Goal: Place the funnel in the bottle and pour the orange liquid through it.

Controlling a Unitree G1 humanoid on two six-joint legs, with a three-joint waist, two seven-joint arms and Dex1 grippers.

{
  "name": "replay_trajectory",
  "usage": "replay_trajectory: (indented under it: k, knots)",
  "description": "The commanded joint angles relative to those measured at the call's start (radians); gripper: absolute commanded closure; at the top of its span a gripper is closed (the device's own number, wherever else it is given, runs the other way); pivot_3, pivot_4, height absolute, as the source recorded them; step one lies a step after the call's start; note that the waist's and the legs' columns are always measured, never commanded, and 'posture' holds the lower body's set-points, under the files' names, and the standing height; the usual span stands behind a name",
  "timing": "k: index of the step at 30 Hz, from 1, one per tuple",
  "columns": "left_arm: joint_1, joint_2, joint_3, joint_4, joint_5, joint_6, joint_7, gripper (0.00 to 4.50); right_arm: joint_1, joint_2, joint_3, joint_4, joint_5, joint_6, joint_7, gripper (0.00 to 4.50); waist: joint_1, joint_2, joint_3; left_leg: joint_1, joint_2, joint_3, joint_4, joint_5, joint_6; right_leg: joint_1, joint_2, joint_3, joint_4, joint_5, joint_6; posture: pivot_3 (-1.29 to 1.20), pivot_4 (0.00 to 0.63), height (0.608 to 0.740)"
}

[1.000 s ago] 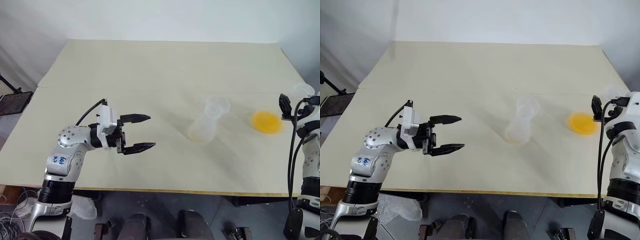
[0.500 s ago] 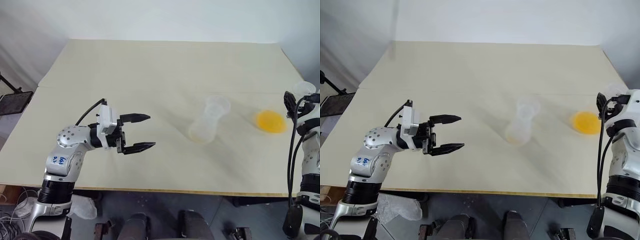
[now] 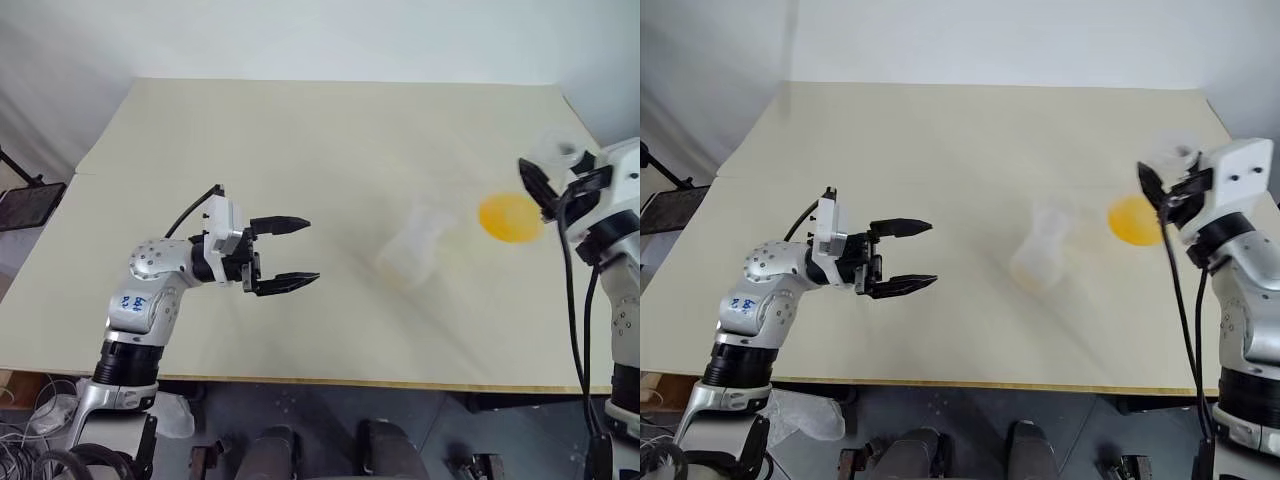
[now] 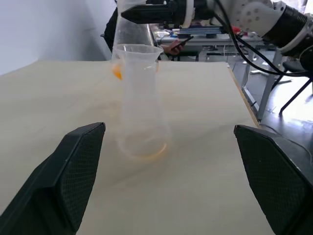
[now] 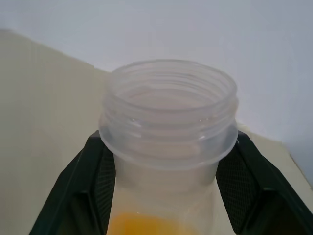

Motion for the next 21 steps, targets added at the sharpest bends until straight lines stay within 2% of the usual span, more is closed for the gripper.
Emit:
replay_trajectory:
  k: [1, 13, 17, 21]
  knots:
    - [-0.036, -0.007, -0.005, 0.028, 0.009, -0.035, -0.025, 0.0, -0.003, -0.016, -0.001, -0.13, -0.023, 0.06, -0.049, 2.07, 0.002, 0.0, 0.0, 0.0, 0.0, 0.0, 0.0, 0.0, 0.0, 0.0, 0.0, 0.0, 0.0, 0.0, 0.0, 0.0, 0.15, 0.74]
    - [-0.131, -0.051, -0.023, 0.178, 0.039, -0.101, -0.104, 0.0, -0.011, -0.094, 0.112, -0.256, -0.253, 0.093, -0.077, 2.07, 0.0, 0.0, 0.0, 0.0, -0.002, 0.0, 0.0, 0.0, 0.0, -0.001, 0.0, -0.002, 0.0, 0.0, 0.0, 0.0, 0.15, 0.74]
    - [-0.147, -0.066, -0.023, 0.205, 0.04, -0.112, -0.114, 0.0, 0.03, -0.162, 0.174, -0.259, -0.371, 0.015, -0.037, 2.07, 0.002, 0.0, 0.0, -0.001, -0.002, 0.0, 0.0, 0.0, 0.0, -0.001, 0.0, -0.002, 0.0, 0.0, 0.0, 0.0, 0.15, 0.74]
    - [-0.145, -0.071, -0.023, 0.201, 0.039, -0.107, -0.111, 0.0, 0.058, -0.181, 0.192, -0.254, -0.432, -0.04, -0.018, 2.07, 0.0, -0.001, 0.0, -0.001, -0.002, 0.0, 0.0, 0.0, 0.001, -0.001, 0.0, -0.002, 0.0, 0.0, 0.001, 0.0, 0.15, 0.74]
